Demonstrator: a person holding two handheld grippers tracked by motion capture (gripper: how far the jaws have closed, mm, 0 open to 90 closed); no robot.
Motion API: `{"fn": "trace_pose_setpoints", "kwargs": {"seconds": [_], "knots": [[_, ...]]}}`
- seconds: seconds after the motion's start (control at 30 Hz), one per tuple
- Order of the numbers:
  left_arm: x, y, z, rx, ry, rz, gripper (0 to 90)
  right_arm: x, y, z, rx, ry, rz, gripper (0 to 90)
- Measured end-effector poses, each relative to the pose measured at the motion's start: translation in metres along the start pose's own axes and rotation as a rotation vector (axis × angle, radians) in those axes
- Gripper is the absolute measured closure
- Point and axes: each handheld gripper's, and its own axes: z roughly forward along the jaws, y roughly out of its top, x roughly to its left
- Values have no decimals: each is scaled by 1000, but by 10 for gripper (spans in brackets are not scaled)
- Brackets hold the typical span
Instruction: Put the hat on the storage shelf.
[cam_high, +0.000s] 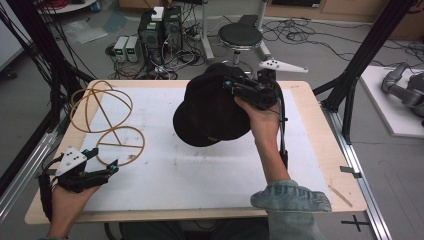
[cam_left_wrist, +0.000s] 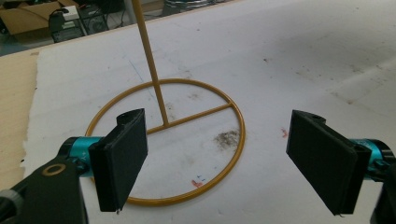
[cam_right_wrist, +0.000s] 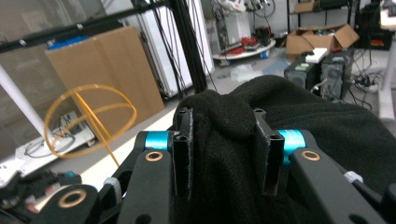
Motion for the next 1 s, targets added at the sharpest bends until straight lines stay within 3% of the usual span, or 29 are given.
{"fn": "trace_pose_setpoints", "kwargs": {"seconds": [0.1,0.5,0.7,1.0], "knots": [[0,0,0,1,-1,5,208,8,13,3,-29,26,11,671],[0,-1,-3,-2,-2,-3,208,24,37,8,-77,92,14,671],[-1,-1,-6,-7,2,0,208,29,52,11,-131,185,71,671],[-1,-1,-7,-10,0,-1,208,42,64,26,-174,241,98,671]]}}
